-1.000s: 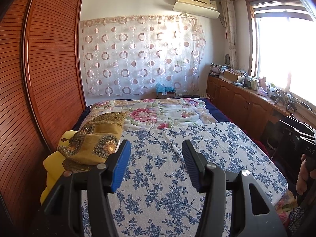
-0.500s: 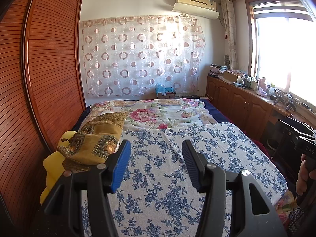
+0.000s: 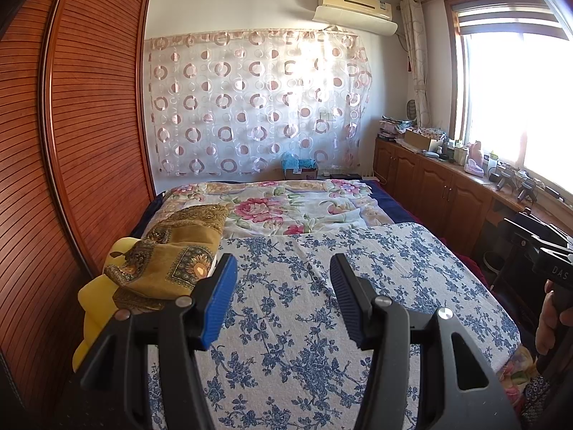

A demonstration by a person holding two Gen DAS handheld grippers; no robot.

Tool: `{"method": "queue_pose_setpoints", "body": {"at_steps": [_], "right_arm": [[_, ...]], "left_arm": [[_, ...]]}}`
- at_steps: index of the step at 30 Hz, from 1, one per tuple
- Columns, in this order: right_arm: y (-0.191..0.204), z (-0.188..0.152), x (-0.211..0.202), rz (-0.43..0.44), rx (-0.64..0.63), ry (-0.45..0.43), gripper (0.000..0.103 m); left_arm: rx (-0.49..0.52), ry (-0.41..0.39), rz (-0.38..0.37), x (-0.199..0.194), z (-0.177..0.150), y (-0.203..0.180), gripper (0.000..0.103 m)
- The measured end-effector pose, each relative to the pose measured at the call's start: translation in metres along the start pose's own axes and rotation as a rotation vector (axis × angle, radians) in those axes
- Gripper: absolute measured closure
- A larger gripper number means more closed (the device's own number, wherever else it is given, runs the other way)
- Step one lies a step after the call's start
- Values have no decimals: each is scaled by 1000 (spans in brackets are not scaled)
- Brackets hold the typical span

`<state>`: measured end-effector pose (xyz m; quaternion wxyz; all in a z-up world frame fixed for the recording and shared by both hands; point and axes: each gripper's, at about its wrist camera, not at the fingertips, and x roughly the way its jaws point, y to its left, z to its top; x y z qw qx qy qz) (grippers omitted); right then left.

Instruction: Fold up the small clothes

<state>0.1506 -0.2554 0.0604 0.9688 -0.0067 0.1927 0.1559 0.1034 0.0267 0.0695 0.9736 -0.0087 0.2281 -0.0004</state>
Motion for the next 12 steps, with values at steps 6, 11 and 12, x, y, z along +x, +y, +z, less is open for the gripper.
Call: {"method": "queue_pose_setpoints", "body": {"at_steps": [6, 11, 12], "right_arm": [[0, 0, 0, 1, 1, 0, 17], [-1, -1, 0, 1, 1, 0, 17], [-1, 0, 0, 1, 1, -1, 17]], "left_arm": [[1, 0, -1, 0, -1, 1, 49], [0, 0, -1, 0, -1, 1, 50], [-1, 0, -2, 0, -1, 1, 50]]}}
